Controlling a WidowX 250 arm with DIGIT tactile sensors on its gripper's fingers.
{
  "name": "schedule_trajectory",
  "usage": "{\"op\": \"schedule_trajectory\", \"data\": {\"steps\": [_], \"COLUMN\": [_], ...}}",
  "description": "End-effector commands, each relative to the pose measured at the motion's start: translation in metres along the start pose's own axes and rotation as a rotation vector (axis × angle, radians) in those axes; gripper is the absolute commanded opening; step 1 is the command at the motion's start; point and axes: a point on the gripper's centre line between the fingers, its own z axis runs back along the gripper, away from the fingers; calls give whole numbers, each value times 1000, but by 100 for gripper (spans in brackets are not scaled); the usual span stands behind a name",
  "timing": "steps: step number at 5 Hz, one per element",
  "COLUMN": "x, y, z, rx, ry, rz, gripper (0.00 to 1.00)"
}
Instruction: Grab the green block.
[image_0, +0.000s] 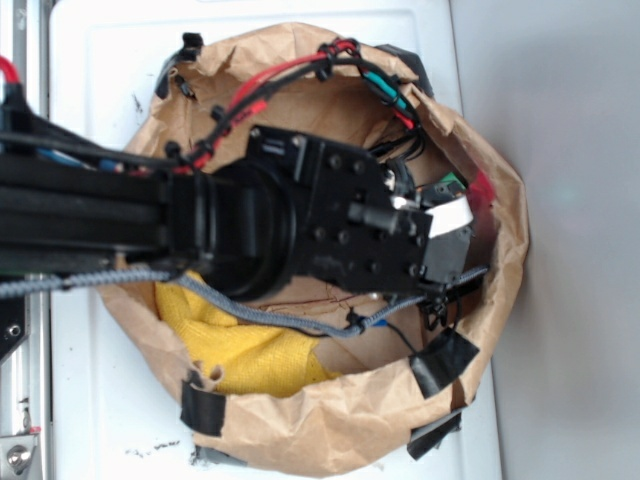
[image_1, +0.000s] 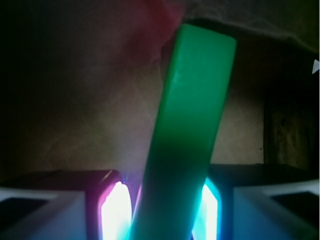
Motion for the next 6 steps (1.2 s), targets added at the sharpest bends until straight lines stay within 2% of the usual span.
{"op": "schedule_trajectory", "data": {"steps": [1, 2, 3, 4, 5, 6], "x": [-2, -16, -26, -23, -18, -21], "y": [2, 16, 29, 41, 52, 53], "z": [40, 87, 122, 146, 158, 161], "rx": [-86, -205, -271, -277, -229, -161], "ry": [-43, 4, 27, 72, 116, 79], "rz": [-41, -108, -173, -190, -164, -149], "gripper": [0, 0, 0, 0, 0, 0]}}
